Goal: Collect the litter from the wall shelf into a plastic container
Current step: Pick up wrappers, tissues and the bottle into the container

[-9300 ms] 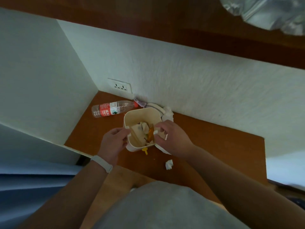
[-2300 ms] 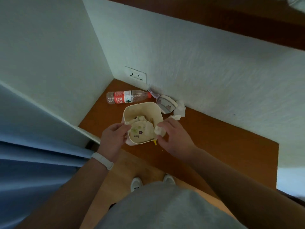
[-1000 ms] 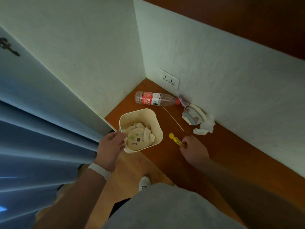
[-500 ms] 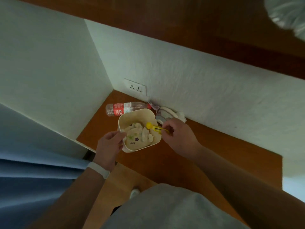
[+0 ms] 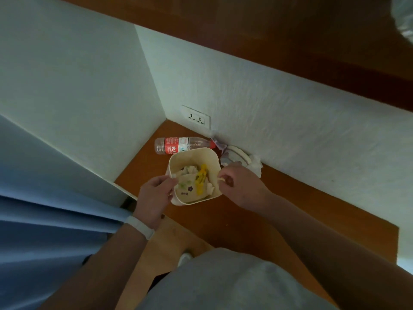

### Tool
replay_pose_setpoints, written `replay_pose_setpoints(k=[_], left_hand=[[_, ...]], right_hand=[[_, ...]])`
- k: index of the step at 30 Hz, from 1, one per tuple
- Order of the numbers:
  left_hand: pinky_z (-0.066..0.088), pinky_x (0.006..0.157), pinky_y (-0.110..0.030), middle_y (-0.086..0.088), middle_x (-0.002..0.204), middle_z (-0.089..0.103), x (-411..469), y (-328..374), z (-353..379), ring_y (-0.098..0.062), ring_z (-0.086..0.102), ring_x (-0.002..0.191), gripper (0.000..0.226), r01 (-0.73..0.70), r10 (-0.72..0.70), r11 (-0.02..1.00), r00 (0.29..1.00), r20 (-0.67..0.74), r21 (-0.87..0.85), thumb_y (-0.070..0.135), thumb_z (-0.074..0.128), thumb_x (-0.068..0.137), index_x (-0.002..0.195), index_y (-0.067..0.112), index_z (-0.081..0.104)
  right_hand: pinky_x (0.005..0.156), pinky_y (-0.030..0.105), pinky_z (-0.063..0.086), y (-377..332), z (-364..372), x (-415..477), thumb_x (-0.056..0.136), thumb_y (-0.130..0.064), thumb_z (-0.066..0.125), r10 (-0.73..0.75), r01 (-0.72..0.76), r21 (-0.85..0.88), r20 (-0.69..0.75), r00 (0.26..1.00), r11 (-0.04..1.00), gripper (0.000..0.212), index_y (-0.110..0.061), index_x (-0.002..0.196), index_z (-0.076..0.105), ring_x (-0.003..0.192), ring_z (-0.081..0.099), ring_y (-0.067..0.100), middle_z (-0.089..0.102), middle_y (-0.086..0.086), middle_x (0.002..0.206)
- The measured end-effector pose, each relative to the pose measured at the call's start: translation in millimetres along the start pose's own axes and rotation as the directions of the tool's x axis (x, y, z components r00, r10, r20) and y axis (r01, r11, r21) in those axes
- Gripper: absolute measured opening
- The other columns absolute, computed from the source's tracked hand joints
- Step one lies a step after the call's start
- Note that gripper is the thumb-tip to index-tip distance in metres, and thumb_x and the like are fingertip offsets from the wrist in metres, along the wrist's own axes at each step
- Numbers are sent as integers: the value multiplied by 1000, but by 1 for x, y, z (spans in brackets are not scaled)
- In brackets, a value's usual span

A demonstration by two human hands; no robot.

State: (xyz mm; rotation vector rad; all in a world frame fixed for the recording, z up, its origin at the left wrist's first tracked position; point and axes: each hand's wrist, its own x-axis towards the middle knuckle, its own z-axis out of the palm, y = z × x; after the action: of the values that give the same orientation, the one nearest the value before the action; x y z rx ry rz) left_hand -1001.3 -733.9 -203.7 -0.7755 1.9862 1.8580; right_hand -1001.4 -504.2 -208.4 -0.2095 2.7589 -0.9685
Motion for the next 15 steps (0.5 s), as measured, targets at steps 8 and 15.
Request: replay_pose_setpoints(k=[8, 15], left_hand=[[54, 97, -51, -20, 102, 74, 1, -6, -12, -31, 69, 96, 17, 28, -33, 998, 996, -88, -60, 18, 68, 94, 105, 6, 70], [57, 68, -30, -12, 96, 74, -6, -14, -13, -23, 71, 87, 25, 20, -28, 998, 987, -158, -52, 21, 69, 93, 111, 4, 71]], right_hand=[[84, 32, 51, 75, 17, 3, 94, -31, 57, 228, -228, -45, 8, 974, 973, 25, -21, 118, 61, 94, 58, 11, 56, -3, 113], [91, 38, 48, 131, 37, 22, 93, -30, 57, 245, -230, -286, 17, 969, 930, 47, -14, 136, 49, 115, 49, 23, 51, 6, 127]])
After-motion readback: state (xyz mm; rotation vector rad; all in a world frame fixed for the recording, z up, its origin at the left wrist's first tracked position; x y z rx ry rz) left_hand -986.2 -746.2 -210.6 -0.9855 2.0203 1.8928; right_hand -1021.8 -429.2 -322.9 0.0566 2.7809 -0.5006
